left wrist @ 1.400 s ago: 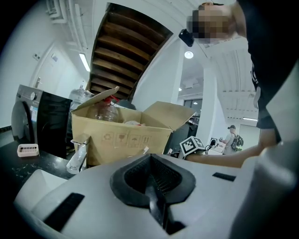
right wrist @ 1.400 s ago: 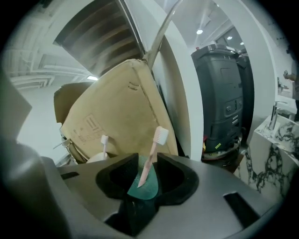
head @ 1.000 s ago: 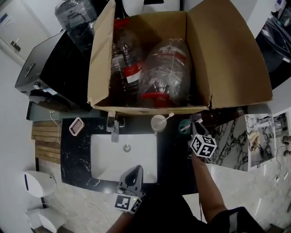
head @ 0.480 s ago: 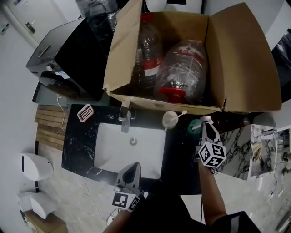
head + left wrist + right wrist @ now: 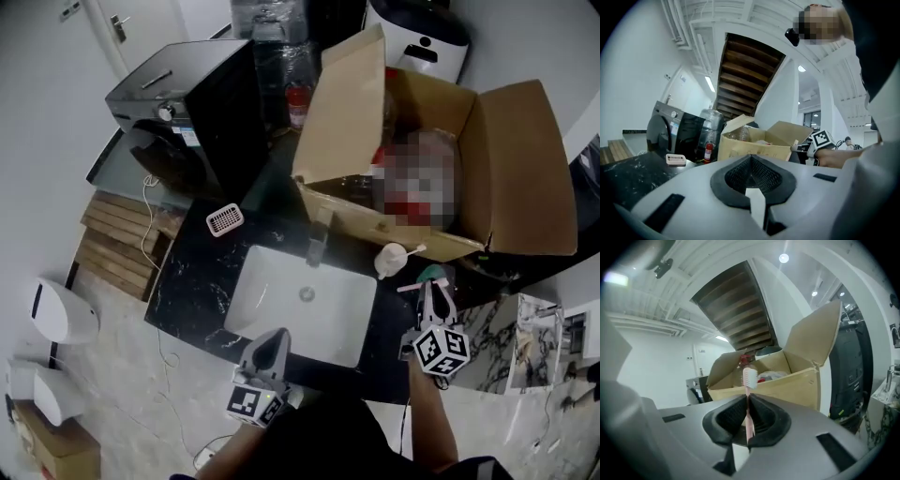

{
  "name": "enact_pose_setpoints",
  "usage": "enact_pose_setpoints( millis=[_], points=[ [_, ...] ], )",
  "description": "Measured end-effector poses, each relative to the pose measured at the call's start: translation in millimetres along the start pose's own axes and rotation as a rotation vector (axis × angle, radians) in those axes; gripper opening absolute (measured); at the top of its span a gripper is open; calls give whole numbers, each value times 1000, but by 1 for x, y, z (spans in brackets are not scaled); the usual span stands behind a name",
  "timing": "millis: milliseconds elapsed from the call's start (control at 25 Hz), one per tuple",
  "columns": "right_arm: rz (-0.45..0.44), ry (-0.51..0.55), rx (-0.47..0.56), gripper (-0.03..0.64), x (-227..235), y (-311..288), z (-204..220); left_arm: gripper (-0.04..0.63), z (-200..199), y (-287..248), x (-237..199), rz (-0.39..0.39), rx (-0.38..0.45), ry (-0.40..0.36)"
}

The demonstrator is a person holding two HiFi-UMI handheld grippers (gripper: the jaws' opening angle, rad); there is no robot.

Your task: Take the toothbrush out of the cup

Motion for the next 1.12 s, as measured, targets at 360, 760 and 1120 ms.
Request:
enact_pose_setpoints(
  millis=[360,760,1120],
  points=[
    [-247,67,-80,29,-194,55,40,25,-29,124,-60,-98,99,26],
    [-470,232,-92,29,-388,74,86,25,-45,241,-111,-167,198,19],
    [-545,389,-150,31,-481,21,137,25,-38,269,-156,-232,198,56]
  ],
)
Point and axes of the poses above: the fingertips, and each gripper's own axes: y backward along the fingers, x to its right, z out of its underside, the point moved 6 cm from there along y, backward along the fingers, and after that the axes turned 15 degrees about z, right-handed, at the moved point
